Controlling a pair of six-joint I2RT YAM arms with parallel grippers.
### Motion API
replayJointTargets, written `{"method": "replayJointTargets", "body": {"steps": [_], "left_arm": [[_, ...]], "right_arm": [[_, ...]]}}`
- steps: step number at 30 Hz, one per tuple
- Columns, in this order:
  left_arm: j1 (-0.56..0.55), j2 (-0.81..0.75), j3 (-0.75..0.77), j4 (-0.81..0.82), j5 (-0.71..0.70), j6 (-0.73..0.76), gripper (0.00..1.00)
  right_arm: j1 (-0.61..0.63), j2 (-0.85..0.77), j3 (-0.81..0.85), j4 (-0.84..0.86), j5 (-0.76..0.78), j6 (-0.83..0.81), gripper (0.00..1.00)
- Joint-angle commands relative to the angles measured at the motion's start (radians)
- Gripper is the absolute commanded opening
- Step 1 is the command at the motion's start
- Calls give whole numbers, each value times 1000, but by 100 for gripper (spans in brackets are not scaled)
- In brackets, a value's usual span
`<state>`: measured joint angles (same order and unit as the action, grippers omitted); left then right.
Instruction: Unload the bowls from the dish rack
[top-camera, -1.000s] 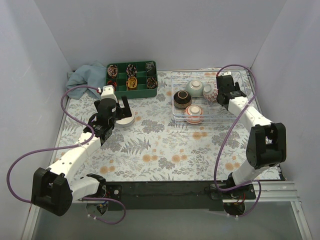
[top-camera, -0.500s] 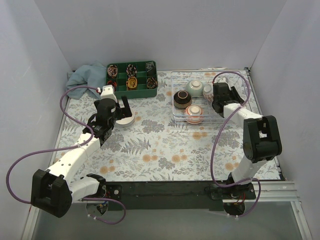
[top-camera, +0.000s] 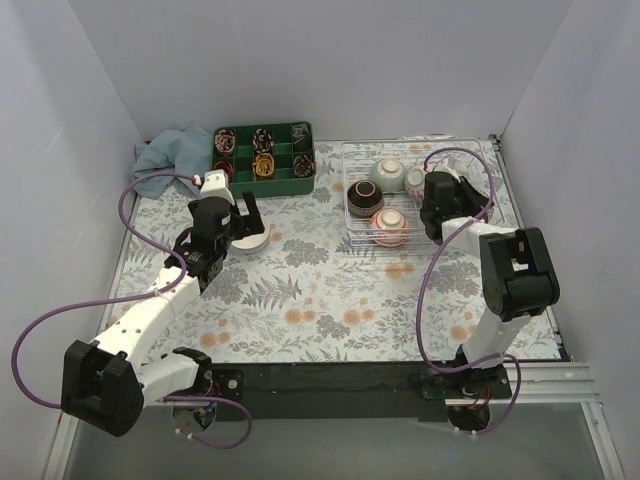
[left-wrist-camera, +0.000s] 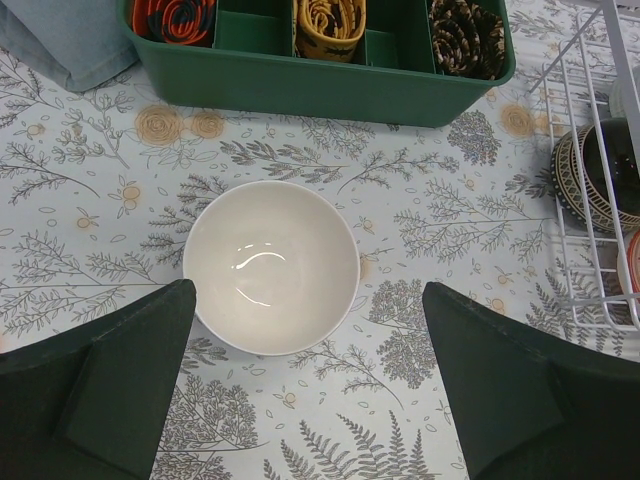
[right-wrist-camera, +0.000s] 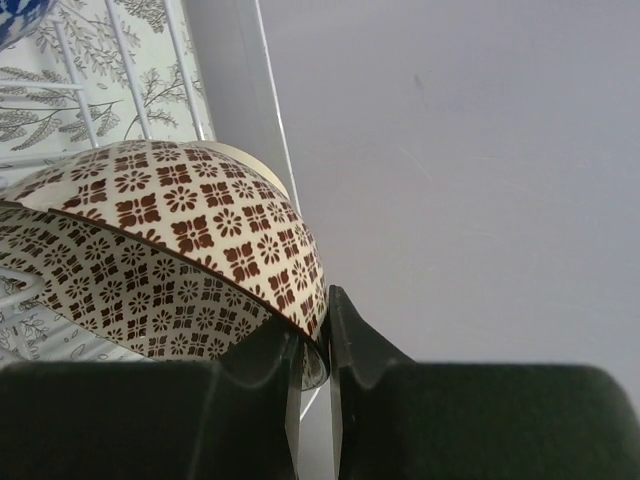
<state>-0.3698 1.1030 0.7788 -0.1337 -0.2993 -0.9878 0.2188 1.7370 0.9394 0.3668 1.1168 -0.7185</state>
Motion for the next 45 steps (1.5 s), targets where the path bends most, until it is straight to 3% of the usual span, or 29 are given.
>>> {"method": "replayJointTargets", "body": {"steps": [1, 7, 9, 10, 14, 32, 37, 40, 41, 42, 44, 45], "left_arm": [[-4, -37, 2, 14, 2, -2, 98], [-4, -40, 2, 16, 2, -3, 98], [-6, -40, 2, 14, 2, -3, 98], [-4, -40, 2, 14, 2, -3, 98], [-6, -42, 2, 16, 15, -3, 98], [-6, -46, -7, 34, 107, -12, 98], [-4, -48, -12, 48, 178, -26, 98], [-6, -55, -22, 68, 231, -32, 98], [-4, -54, -23, 74, 241, -32, 98], [-4, -54, -24, 77, 249, -31, 98], [-6, -55, -27, 80, 279, -37, 98], [-4, -54, -27, 77, 291, -38, 98]], "right_arm": [[27, -10, -5, 346, 93, -143, 1], [56, -8, -24, 656, 140, -375, 1], [70, 12, -39, 804, 152, -579, 1], [74, 24, -40, 1006, 158, -669, 1], [111, 102, -10, 1311, 186, -964, 1], [344, 12, 41, 1213, 273, -992, 1], [386, -39, 32, 999, 279, -808, 1], [418, -117, 80, 448, 233, -378, 1], [421, -164, 113, 50, 165, -9, 1], [419, -183, 166, -191, 106, 163, 1], [403, -223, 240, -427, -63, 425, 1], [402, -235, 234, -451, -84, 429, 1]]}}
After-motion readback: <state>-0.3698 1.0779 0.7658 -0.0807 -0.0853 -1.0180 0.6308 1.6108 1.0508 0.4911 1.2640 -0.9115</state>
